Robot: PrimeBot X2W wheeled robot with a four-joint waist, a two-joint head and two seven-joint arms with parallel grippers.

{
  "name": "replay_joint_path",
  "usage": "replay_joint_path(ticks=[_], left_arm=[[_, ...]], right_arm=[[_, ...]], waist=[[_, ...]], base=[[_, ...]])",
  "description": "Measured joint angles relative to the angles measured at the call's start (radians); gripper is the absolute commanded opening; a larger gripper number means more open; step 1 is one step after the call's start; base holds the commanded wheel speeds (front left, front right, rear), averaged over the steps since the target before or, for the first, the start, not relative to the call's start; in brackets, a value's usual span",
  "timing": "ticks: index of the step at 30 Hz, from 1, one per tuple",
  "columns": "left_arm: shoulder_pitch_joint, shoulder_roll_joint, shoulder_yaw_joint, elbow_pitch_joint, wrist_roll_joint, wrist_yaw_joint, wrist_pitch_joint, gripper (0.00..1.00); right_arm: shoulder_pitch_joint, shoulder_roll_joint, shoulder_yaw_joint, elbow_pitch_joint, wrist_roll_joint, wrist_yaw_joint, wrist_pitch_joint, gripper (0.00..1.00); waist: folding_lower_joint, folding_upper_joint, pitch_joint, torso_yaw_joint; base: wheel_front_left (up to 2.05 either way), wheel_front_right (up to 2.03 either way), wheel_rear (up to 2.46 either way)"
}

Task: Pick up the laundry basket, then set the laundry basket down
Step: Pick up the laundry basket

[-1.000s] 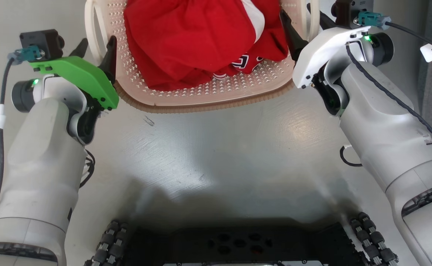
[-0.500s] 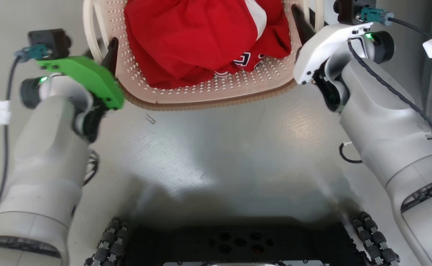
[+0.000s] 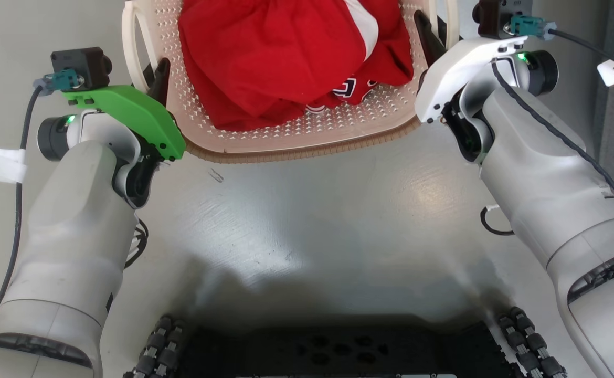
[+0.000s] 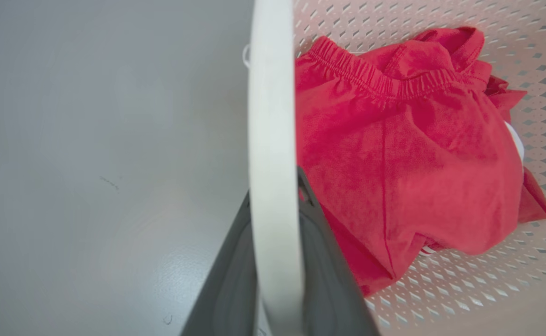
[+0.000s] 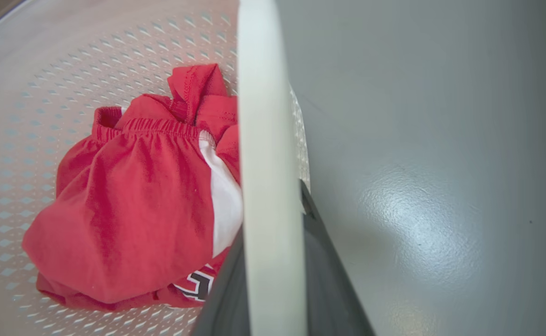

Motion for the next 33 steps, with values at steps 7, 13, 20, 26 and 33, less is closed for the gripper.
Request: replay_joint_path(ticks=[7, 13, 20, 26, 33], left_arm=[[0.002, 0.001, -0.029, 0.014, -0.013, 0.0, -0.019, 0.0], [0.019, 0.001, -0.051, 0.037, -0.03, 0.0, -0.026, 0.0], [0.075, 0.002, -0.092, 0.052, -0.047, 0.0, -0.026, 0.0], [0.121, 0.002, -0.122, 0.069, -0.06, 0.0, -0.016, 0.0], [0.178, 0.002, -0.142, 0.086, -0.083, 0.0, 0.007, 0.0]], right_arm=[[0.014, 0.0, 0.019, 0.008, 0.021, 0.002, -0.012, 0.0], [0.049, 0.0, 0.039, 0.014, 0.058, 0.011, -0.018, 0.0], [0.115, 0.001, 0.073, 0.017, 0.097, 0.018, -0.018, 0.0], [0.181, 0.004, 0.096, 0.019, 0.139, 0.021, -0.014, 0.0], [0.245, 0.008, 0.12, 0.019, 0.193, 0.022, 0.023, 0.0]], waist=[[0.0, 0.0, -0.042, -0.002], [-0.0001, 0.0, -0.093, -0.006], [-0.0001, 0.0, -0.167, -0.016], [-0.0001, 0.0, -0.241, -0.027], [-0.0001, 0.0, -0.335, -0.043]], base=[[0.0, 0.0, 0.0], [0.0, 0.0, 0.0], [0.0, 0.0, 0.0], [0.0, 0.0, 0.0], [0.0, 0.0, 0.0]])
